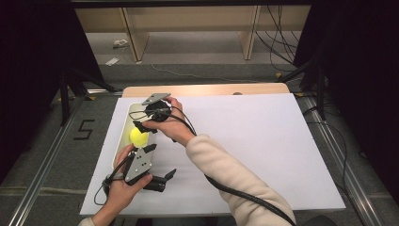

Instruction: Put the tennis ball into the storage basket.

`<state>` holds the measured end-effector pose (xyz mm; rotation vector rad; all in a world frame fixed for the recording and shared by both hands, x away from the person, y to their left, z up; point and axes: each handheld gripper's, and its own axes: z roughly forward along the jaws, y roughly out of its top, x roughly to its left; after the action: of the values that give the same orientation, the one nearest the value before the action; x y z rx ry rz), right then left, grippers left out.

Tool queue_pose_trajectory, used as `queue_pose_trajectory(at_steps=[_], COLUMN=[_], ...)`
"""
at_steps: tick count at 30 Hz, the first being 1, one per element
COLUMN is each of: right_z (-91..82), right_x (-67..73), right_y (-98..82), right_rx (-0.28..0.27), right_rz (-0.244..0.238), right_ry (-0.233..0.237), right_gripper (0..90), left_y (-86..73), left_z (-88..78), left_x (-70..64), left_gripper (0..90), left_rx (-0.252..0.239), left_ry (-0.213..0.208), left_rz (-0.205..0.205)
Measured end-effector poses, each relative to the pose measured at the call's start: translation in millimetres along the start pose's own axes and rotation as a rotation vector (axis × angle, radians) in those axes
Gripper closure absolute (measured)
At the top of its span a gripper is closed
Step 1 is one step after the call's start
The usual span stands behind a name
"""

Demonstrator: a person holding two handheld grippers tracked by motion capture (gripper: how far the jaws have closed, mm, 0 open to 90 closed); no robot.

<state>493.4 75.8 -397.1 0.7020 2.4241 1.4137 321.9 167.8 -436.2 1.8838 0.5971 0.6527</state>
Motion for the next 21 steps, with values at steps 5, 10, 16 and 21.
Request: queue_pose_trajectory(at_steps=[5, 10, 16, 21], right_z=[-8.3, -16.6, -26.2, -32.7], right_x=[-3.6, -7.4, -12.1, -15.5], right_y=[-1.1, -2.5, -5.2, -8.1], right_rx=[-0.003, -0.008, -0.011, -0.015], right_rz=[0.001, -0.002, 0.005, 0.007], right_ry=[-0.006, -0.016, -0.025, -0.031], right_gripper=[20.6, 20.6, 20.6, 20.6], left_y=[0.0, 0.0, 0.0, -0.1], left_z=[0.2, 0.1, -0.1, -0.3], left_x=[-0.4, -0.5, -0.3, -0.5], left_gripper=[0.0, 0.0, 0.0, 0.0], left_rx=[0.0, 0.0, 0.001, 0.001], left_ry=[0.0, 0.001, 0.001, 0.0], left_rz=[0.001, -0.001, 0.001, 0.0])
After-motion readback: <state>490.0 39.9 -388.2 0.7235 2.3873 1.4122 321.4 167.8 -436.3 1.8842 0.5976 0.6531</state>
